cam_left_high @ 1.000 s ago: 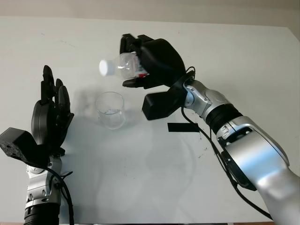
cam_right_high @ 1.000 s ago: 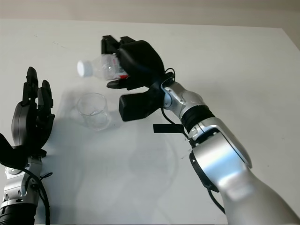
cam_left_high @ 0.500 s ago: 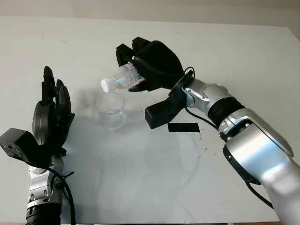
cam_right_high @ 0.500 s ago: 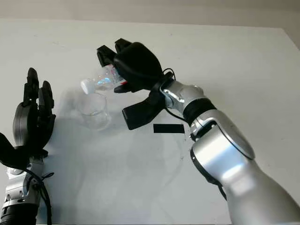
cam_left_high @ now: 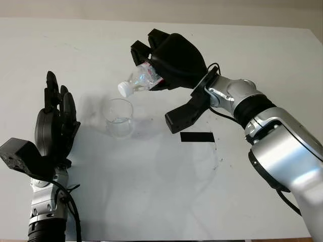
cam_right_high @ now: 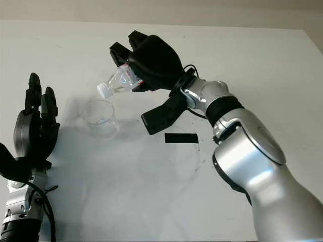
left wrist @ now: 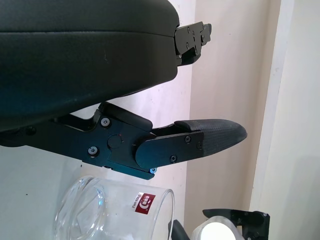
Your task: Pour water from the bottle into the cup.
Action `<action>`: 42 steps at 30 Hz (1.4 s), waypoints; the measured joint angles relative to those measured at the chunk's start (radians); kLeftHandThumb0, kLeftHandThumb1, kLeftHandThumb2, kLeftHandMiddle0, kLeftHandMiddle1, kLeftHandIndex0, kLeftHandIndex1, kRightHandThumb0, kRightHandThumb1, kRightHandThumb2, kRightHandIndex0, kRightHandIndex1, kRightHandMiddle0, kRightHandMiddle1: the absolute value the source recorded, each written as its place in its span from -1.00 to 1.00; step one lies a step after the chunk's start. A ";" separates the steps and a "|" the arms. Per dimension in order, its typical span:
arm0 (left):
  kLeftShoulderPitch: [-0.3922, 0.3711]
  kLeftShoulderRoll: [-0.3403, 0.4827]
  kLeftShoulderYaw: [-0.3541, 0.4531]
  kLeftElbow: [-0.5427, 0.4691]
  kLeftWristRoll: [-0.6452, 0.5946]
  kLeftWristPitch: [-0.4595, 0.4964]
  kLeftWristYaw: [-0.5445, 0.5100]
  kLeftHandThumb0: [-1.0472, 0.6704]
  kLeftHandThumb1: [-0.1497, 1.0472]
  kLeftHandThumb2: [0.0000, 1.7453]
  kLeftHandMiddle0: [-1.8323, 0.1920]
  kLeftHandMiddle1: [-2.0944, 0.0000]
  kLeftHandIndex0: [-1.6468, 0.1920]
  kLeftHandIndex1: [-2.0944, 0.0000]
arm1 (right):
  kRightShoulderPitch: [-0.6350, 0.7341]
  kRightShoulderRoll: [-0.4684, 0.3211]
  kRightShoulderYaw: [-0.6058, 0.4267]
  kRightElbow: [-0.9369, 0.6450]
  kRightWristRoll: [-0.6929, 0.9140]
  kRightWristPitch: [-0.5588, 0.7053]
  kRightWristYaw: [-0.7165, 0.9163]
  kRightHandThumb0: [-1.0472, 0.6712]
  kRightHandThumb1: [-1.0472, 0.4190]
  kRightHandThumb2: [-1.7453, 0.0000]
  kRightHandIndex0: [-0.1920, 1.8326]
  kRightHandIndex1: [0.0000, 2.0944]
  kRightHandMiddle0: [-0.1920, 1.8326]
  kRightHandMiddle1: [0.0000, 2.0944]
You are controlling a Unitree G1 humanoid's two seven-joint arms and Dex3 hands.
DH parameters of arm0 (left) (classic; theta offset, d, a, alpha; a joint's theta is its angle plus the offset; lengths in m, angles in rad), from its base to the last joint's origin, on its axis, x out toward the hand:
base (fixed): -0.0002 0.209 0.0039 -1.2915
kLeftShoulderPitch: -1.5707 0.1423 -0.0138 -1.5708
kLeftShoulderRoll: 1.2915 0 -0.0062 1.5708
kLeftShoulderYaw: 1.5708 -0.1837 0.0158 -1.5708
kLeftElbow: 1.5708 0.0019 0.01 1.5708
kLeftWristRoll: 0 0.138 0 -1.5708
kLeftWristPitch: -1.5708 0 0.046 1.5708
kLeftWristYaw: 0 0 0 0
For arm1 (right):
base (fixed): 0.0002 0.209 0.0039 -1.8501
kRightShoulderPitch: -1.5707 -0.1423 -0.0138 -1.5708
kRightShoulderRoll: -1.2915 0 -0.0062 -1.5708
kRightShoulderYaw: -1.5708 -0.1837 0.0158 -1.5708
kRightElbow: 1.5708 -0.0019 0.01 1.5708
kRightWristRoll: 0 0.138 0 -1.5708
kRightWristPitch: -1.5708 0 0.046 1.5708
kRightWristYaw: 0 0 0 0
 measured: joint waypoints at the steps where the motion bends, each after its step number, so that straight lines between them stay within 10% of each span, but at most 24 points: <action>1: 0.000 0.000 0.000 0.000 0.000 0.000 0.000 -0.63 1.00 -0.37 1.00 1.00 1.00 1.00 | -0.001 -0.001 0.000 0.000 0.000 0.000 0.000 -0.34 -1.00 0.66 0.32 1.00 0.04 1.00; 42: 0.000 -0.009 -0.007 0.001 0.004 -0.008 0.008 -0.63 1.00 -0.37 1.00 1.00 1.00 1.00 | -0.051 -0.001 0.162 0.000 -0.147 0.041 -0.172 -0.35 -1.00 0.72 0.40 1.00 -0.05 1.00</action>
